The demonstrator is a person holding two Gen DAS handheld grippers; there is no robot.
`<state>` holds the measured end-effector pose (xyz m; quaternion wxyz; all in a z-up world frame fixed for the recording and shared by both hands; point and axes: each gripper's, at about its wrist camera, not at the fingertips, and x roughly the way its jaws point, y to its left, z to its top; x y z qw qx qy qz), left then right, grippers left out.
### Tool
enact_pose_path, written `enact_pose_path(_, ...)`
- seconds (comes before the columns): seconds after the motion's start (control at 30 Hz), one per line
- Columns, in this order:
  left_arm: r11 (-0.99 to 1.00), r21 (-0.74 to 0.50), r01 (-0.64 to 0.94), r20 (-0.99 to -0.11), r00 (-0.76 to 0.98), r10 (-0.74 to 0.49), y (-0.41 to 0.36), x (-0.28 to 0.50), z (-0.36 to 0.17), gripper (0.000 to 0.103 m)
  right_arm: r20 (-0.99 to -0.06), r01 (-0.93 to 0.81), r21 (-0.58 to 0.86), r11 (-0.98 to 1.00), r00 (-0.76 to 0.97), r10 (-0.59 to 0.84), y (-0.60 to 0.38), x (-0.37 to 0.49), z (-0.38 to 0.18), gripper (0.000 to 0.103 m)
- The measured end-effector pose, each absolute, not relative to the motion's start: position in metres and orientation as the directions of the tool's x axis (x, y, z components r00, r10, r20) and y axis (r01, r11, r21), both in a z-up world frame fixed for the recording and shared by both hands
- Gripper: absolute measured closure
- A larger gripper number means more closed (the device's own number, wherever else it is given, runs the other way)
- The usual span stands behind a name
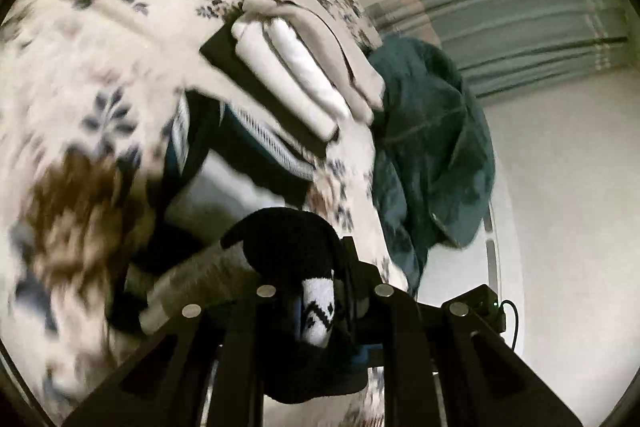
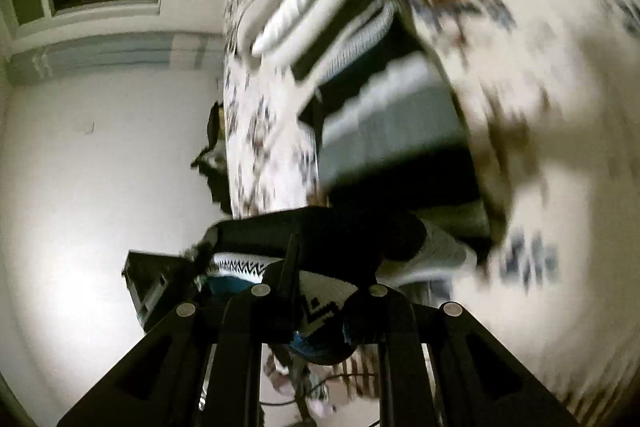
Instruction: Fold small clothes
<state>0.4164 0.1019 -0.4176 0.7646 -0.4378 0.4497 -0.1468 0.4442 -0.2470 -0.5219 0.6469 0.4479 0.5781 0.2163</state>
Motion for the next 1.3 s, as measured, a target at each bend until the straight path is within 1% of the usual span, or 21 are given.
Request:
enact_pose_path(0.2, 0.547, -0.799, -0.25, -0.588, 0.515, -0.624, 0.119, 0.524, -0.461, 0.09, -0.624, 0.271, 0.779, 0.566, 0.237, 0.745, -0.234, 0.565, -0.552, 0.087)
enact_pose_path(0.23, 0.536, -0.799, -0.273, -0.595, 0.492, -0.636, 0.122, 0.549, -0.475, 0.085, -0.636, 0.285, 0.769, 0.573, 0.24, 0.734, -0.231, 0.592, -0.561, 0.087)
enact_pose_path(0.33, 0.478, -0.817, -0.322, -0.576, 0.487, -0.656, 0.136, 0.586, -0.5, 0.033, -0.637, 0.313, 0.764, 0.565, 0.226, 0.737, -0.223, 0.643, -0.586, 0.078)
enact_pose_path(0.37, 0.444, -0.834, -0.326, -0.551, 0.509, -0.661, 0.143, 0.588, -0.502, 0.032, -0.632, 0.312, 0.767, 0.561, 0.215, 0.745, -0.221, 0.653, -0.592, 0.07)
enact_pose_path(0.43, 0.383, -0.861, -0.334, -0.508, 0.552, -0.661, 0.16, 0.59, -0.508, 0.029, -0.628, 0.289, 0.773, 0.565, 0.223, 0.746, -0.22, 0.666, -0.597, 0.033)
enact_pose_path(0.47, 0.383, -0.861, -0.335, -0.509, 0.561, -0.653, 0.165, 0.589, -0.508, 0.028, -0.627, 0.27, 0.776, 0.57, 0.242, 0.74, -0.224, 0.667, -0.596, 0.027)
enact_pose_path(0.57, 0.498, -0.811, -0.308, -0.579, 0.548, -0.604, 0.173, 0.579, -0.507, 0.028, -0.646, 0.266, 0.763, 0.589, 0.283, 0.709, -0.239, 0.656, -0.595, 0.026)
enact_pose_path(0.63, 0.645, -0.714, -0.272, -0.679, 0.492, -0.545, 0.162, 0.575, -0.507, 0.028, -0.686, 0.262, 0.728, 0.634, 0.27, 0.675, -0.242, 0.647, -0.601, 0.026)
enact_pose_path(0.73, 0.79, -0.588, -0.177, -0.783, 0.372, -0.499, 0.131, 0.581, -0.524, 0.028, -0.762, 0.204, 0.648, 0.734, 0.168, 0.625, -0.229, 0.643, -0.62, 0.026)
enact_pose_path(0.83, 0.837, -0.522, -0.162, -0.834, 0.304, -0.461, 0.114, 0.6, -0.546, 0.029, -0.833, 0.181, 0.552, 0.814, 0.068, 0.549, -0.211, 0.652, -0.649, 0.026)
enact_pose_path(0.87, 0.837, -0.525, -0.154, -0.831, 0.305, -0.465, 0.112, 0.606, -0.55, 0.037, -0.83, 0.179, 0.556, 0.812, 0.064, 0.554, -0.208, 0.656, -0.655, 0.026)
enact_pose_path(0.9, 0.833, -0.535, -0.14, -0.818, 0.331, -0.47, 0.111, 0.614, -0.551, 0.054, -0.821, 0.177, 0.568, 0.804, 0.063, 0.567, -0.205, 0.66, -0.661, 0.037)
enact_pose_path(0.93, 0.837, -0.529, -0.142, -0.819, 0.342, -0.46, 0.112, 0.62, -0.552, 0.087, -0.809, 0.185, 0.585, 0.789, 0.074, 0.583, -0.203, 0.669, -0.666, 0.066)
enact_pose_path(0.97, 0.83, -0.536, -0.153, -0.816, 0.346, -0.463, 0.115, 0.626, -0.552, 0.089, -0.815, 0.204, 0.578, 0.79, 0.083, 0.574, -0.204, 0.674, -0.667, 0.079)
enact_pose_path(1.07, 0.795, -0.568, -0.215, -0.801, 0.365, -0.474, 0.132, 0.639, -0.561, 0.089, -0.807, 0.281, 0.59, 0.757, 0.177, 0.563, -0.219, 0.686, -0.667, 0.089)
enact_pose_path(1.13, 0.746, -0.601, -0.287, -0.792, 0.337, -0.509, 0.148, 0.643, -0.572, 0.082, -0.814, 0.327, 0.579, 0.747, 0.182, 0.552, -0.23, 0.692, -0.673, 0.089)
enact_pose_path(1.17, 0.714, -0.627, -0.312, -0.776, 0.338, -0.533, 0.155, 0.642, -0.574, 0.067, -0.812, 0.335, 0.579, 0.743, 0.165, 0.559, -0.231, 0.692, -0.676, 0.086)
enact_pose_path(1.2, 0.68, -0.656, -0.328, -0.753, 0.351, -0.557, 0.164, 0.634, -0.572, 0.056, -0.808, 0.336, 0.584, 0.739, 0.151, 0.57, -0.232, 0.689, -0.68, 0.076)
enact_pose_path(1.23, 0.66, -0.675, -0.329, -0.735, 0.369, -0.568, 0.171, 0.625, -0.568, 0.033, -0.806, 0.33, 0.586, 0.741, 0.142, 0.574, -0.233, 0.687, -0.679, 0.061)
enact_pose_path(1.27, 0.649, -0.686, -0.329, -0.725, 0.381, -0.574, 0.175, 0.617, -0.563, 0.026, -0.809, 0.311, 0.582, 0.751, 0.135, 0.571, -0.236, 0.683, -0.676, 0.053)
enact_pose_path(1.3, 0.626, -0.712, -0.317, -0.698, 0.407, -0.589, 0.182, 0.598, -0.552, 0.026, -0.809, 0.293, 0.585, 0.757, 0.134, 0.573, -0.239, 0.679, -0.673, 0.04)
